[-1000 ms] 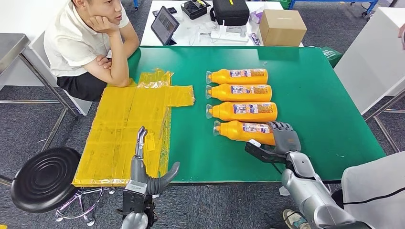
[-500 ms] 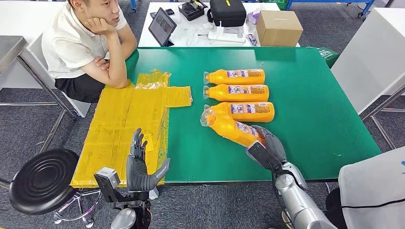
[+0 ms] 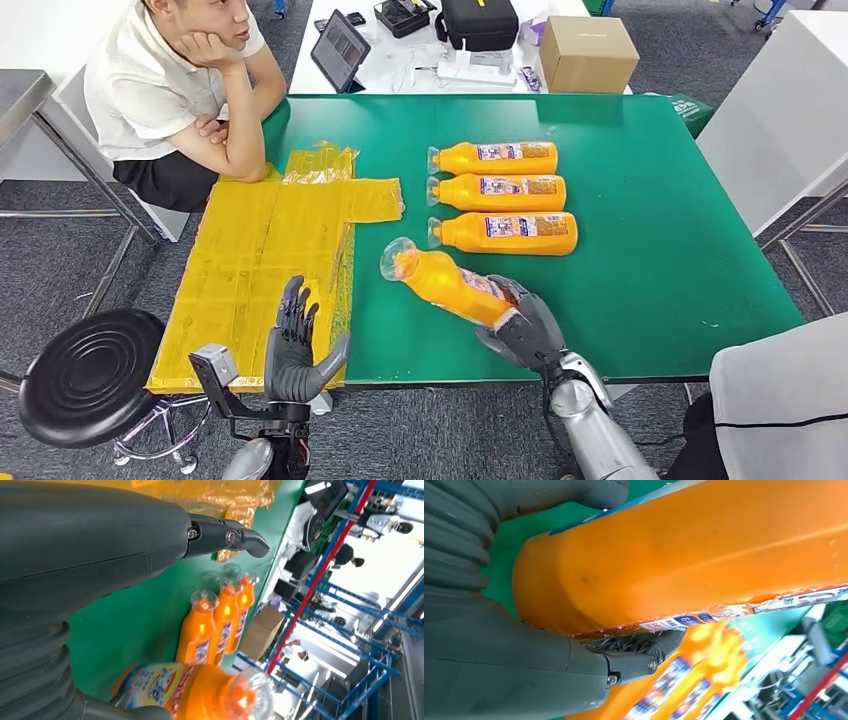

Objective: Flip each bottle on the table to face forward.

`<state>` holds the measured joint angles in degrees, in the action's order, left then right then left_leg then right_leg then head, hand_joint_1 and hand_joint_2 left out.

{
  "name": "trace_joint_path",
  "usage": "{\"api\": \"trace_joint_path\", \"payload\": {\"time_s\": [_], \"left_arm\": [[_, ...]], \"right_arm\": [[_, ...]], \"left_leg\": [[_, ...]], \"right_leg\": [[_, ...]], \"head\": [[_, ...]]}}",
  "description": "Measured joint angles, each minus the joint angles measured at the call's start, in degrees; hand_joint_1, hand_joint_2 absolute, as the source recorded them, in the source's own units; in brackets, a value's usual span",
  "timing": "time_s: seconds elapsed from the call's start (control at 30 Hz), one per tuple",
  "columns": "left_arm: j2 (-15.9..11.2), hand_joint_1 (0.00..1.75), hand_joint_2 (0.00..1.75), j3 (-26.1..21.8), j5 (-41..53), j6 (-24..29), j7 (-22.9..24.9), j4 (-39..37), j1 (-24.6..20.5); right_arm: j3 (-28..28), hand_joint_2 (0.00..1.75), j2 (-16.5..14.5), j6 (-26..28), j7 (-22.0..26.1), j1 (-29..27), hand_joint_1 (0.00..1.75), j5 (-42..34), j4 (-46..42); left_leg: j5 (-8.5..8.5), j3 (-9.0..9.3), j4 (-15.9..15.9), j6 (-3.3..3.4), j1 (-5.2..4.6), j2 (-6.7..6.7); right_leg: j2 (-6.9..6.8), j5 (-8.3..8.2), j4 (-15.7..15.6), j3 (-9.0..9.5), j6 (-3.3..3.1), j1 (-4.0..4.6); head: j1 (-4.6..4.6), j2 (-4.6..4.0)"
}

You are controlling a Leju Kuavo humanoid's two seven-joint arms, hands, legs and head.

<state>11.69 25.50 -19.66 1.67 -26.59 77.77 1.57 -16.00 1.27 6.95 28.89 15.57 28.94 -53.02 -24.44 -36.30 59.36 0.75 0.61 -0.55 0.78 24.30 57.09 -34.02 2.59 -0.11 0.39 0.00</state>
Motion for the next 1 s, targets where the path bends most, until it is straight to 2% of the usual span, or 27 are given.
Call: {"api": "trace_joint_path", "payload": {"time_s": [0.23, 0.63, 0.77, 1.0], "left_arm": [[-0.04, 0.0, 1.75, 1.27, -1.69, -2.72, 1.15, 0.37, -0.96], [-0.04, 0.0, 1.75, 3.15, -4.51, -4.26, 1.63, -1.46, -3.66], [-0.04, 0.0, 1.75, 3.31, -9.53, -7.57, 3.06, -1.81, -3.89], [-0.04, 0.0, 1.75, 3.43, -9.24, -6.41, 2.61, -1.84, -3.96]], "right_arm": [[-5.49, 1.75, -2.63, -1.19, -0.27, 0.87, 1.75, -2.12, -0.68], [-13.88, 1.75, -4.86, -8.03, 0.12, 2.15, 1.75, -6.46, 0.21], [-16.23, 1.75, -5.61, -8.22, 0.03, 3.07, 1.75, -7.68, 0.58], [-18.31, 1.75, -5.8, -8.13, -0.14, 3.23, 1.75, -8.81, 0.83]], "left_leg": [[0.0, -0.07, 0.0, -0.01, 0.03, 0.0], [0.0, -0.14, 0.0, -0.01, 0.01, -0.01], [0.01, -0.14, 0.0, -0.01, 0.02, -0.01], [0.01, -0.16, 0.0, -0.01, 0.02, -0.01]], "right_leg": [[0.0, 0.02, 0.02, -0.1, -0.01, 0.02], [0.0, 0.02, 0.02, -0.13, -0.01, 0.0], [0.0, 0.02, 0.02, -0.16, -0.02, 0.01], [-0.01, 0.02, 0.02, -0.17, -0.02, 0.01]], "head": [[0.01, 0.0], [0.01, 0.0], [0.01, 0.0], [0.01, 0.0]]}}
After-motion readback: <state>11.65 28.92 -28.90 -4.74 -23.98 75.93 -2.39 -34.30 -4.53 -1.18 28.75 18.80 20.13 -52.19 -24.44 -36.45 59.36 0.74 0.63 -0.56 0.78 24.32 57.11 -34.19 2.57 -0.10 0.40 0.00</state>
